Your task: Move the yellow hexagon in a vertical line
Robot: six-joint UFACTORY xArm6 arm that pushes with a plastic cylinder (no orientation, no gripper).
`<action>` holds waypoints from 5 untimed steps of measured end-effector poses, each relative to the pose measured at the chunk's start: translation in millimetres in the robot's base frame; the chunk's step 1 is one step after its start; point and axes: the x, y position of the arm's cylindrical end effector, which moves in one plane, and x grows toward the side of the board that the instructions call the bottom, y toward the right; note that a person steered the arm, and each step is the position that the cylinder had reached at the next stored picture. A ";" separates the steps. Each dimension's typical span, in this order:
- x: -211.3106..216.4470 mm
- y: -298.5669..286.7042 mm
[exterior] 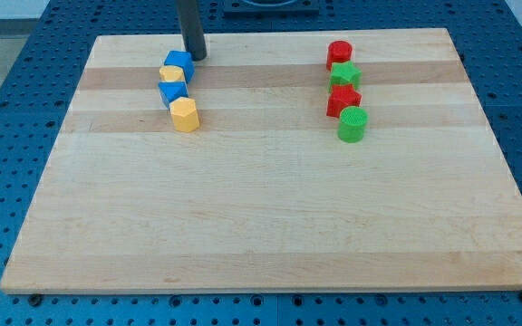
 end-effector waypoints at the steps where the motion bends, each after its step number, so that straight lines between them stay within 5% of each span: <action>1: 0.0 2.7; 5: 111.1 43.2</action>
